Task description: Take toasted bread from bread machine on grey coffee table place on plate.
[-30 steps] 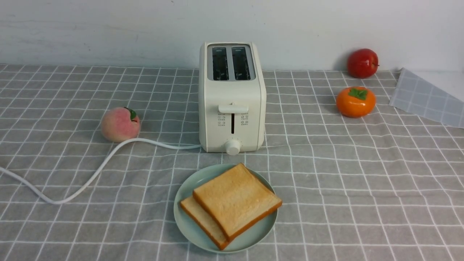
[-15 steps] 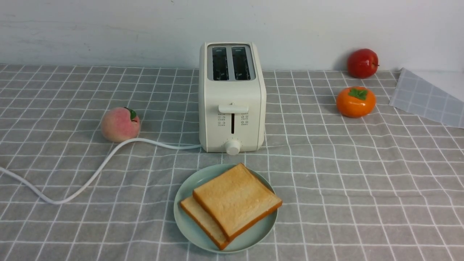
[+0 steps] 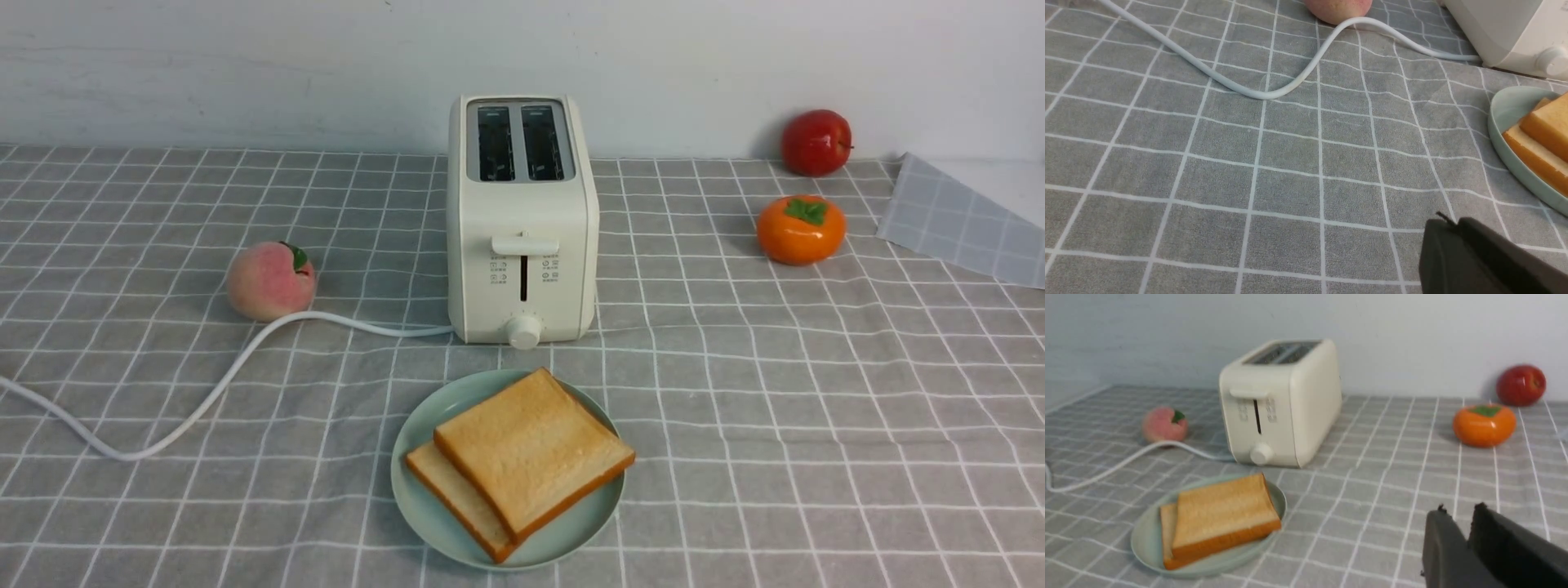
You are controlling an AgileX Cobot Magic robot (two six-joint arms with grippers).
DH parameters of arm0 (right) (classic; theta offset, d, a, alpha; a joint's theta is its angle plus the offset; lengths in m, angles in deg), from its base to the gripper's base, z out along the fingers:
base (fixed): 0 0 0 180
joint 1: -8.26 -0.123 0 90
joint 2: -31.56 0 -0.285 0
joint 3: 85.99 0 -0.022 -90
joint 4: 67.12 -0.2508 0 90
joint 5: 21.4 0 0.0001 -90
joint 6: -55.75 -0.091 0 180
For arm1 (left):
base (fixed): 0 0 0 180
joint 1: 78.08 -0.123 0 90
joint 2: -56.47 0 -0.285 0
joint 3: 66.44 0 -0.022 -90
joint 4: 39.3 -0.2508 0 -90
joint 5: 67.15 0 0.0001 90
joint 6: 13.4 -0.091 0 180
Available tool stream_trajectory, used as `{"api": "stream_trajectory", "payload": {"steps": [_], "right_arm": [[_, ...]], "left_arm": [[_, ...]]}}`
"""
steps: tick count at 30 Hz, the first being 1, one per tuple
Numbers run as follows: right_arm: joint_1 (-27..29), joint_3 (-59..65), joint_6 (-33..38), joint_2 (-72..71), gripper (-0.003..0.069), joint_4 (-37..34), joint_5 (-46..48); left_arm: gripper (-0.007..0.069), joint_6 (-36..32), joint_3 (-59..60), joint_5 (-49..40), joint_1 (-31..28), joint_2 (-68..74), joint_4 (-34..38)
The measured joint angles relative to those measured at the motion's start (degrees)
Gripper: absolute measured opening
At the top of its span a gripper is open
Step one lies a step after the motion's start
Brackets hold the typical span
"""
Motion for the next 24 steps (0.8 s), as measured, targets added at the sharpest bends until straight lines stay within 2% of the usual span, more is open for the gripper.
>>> {"api": "stream_trajectory", "payload": {"steps": [2, 3, 4, 6, 8, 13, 17, 24], "right_arm": [[2.9, 1.3, -1.7, 0.0, 0.0109, 1.0, 1.6], [6.6, 3.3, -2.7, 0.0, 0.0111, 1.5, 1.8], [7.2, 3.6, -2.7, 0.0, 0.0111, 1.6, 1.6], [13.2, 8.9, -3.1, 0.0, 0.0115, 2.1, -1.0], [16.3, 11.8, -2.6, 0.0, 0.0118, 2.1, -0.5], [17.4, 11.8, 2.3, 0.0, 0.0124, 1.6, 0.2], [17.4, 11.8, 6.5, 0.0, 0.0128, -2.5, 0.3], [17.4, 11.7, 8.3, 0.0, 0.0132, -4.9, 0.4]], "left_arm": [[0.0026, 0.0, 0.0, 0.0, 0.0, 0.0, 0.0], [0.0028, 0.0, 0.0, 0.0, 0.0, 0.0, 0.0], [0.0029, 0.0, 0.0, 0.0, 0.0, 0.0, 0.0], [0.0031, 0.0, 0.0, 0.0, 0.0, 0.0, 0.0], [0.0035, 0.0, 0.0, -0.1, 0.0, 0.0, 0.0], [0.0037, 0.0, 0.0, -0.1, 0.0, 0.0, 0.0], [0.0038, 0.0, 0.0, -0.1, 0.0, 0.0, 0.0], [0.0038, 0.0, 0.0, -0.2, 0.0, 0.0, 0.0]]}}
